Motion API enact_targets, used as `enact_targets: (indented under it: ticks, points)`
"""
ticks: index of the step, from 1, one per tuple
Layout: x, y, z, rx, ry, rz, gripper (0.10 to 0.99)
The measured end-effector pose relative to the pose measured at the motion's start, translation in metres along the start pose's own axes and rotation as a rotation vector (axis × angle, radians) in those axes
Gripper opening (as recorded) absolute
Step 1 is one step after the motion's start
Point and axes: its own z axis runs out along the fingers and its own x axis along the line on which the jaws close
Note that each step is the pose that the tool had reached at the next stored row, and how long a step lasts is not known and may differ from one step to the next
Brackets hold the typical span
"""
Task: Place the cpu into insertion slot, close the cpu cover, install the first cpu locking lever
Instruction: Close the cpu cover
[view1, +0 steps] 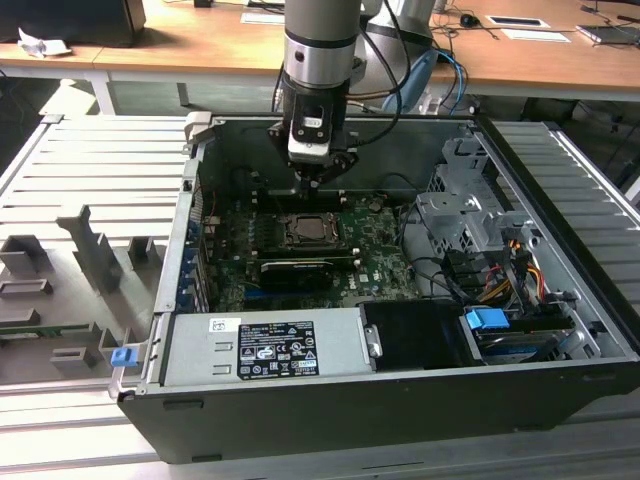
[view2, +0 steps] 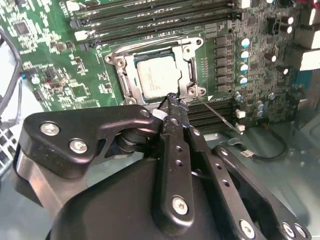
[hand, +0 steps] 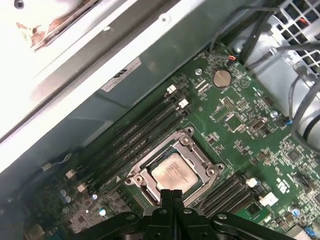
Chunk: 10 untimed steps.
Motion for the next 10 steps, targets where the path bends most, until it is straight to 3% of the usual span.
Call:
enact_targets:
  ticks: [6, 10]
  points:
    - [0.0, 0.0, 0.0, 0.003, 0.0028, -0.125, 0.106]
    - [0.0016, -0.0012, 0.0, 0.004, 0.0039, -0.173, 0.106]
